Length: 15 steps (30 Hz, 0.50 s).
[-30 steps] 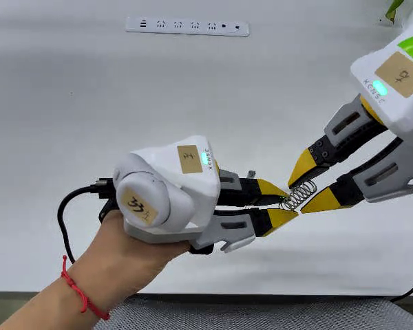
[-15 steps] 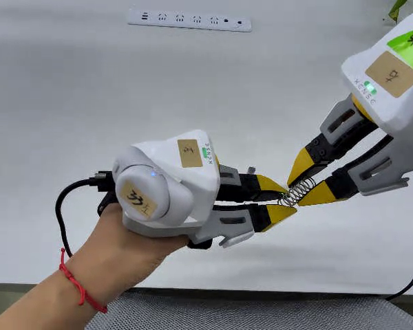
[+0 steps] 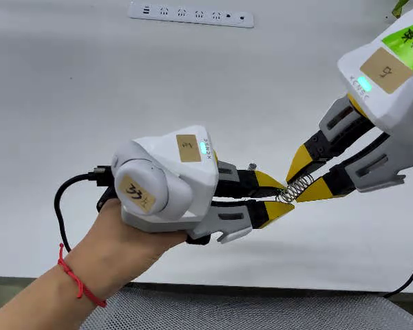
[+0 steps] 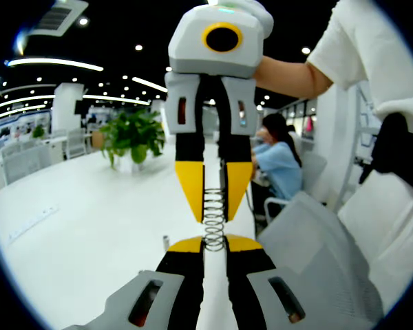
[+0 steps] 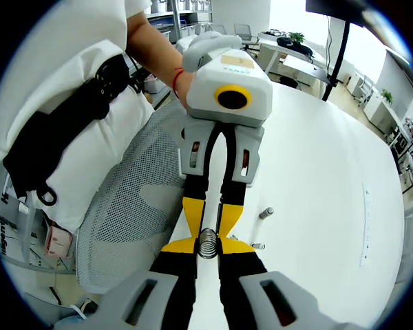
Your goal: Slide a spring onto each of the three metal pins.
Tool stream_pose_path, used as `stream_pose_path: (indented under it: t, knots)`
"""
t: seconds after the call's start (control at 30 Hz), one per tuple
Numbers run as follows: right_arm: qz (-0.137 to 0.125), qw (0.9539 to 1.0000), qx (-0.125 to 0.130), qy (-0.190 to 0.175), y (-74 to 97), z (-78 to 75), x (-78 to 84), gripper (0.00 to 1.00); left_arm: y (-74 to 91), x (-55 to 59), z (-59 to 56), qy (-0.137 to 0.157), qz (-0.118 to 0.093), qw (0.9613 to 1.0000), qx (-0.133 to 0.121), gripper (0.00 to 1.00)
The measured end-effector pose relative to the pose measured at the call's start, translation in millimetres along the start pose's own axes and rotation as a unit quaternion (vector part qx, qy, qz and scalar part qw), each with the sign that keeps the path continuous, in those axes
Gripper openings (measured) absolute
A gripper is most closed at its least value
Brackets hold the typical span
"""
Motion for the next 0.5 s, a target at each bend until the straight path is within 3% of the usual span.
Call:
stream_pose_path:
  t: [0.5]
  knots:
    - [-0.002, 0.9999, 0.009, -0.013, 2.4, -7.4, -0.9, 0.12, 14.8, 3.9, 4.2, -0.001, -0.001, 0.9998, -0.019, 0.14]
Point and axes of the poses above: the centre of the closed fingertips' face, and the gripper's own axes: y roughly backward along the fingers, z roughly to its left, x roughly out of its underside, the point moved 4 cm from there along y, roughly backward along the fingers, and after that the axes turned 10 degrees about x, right-handed, at the moved point
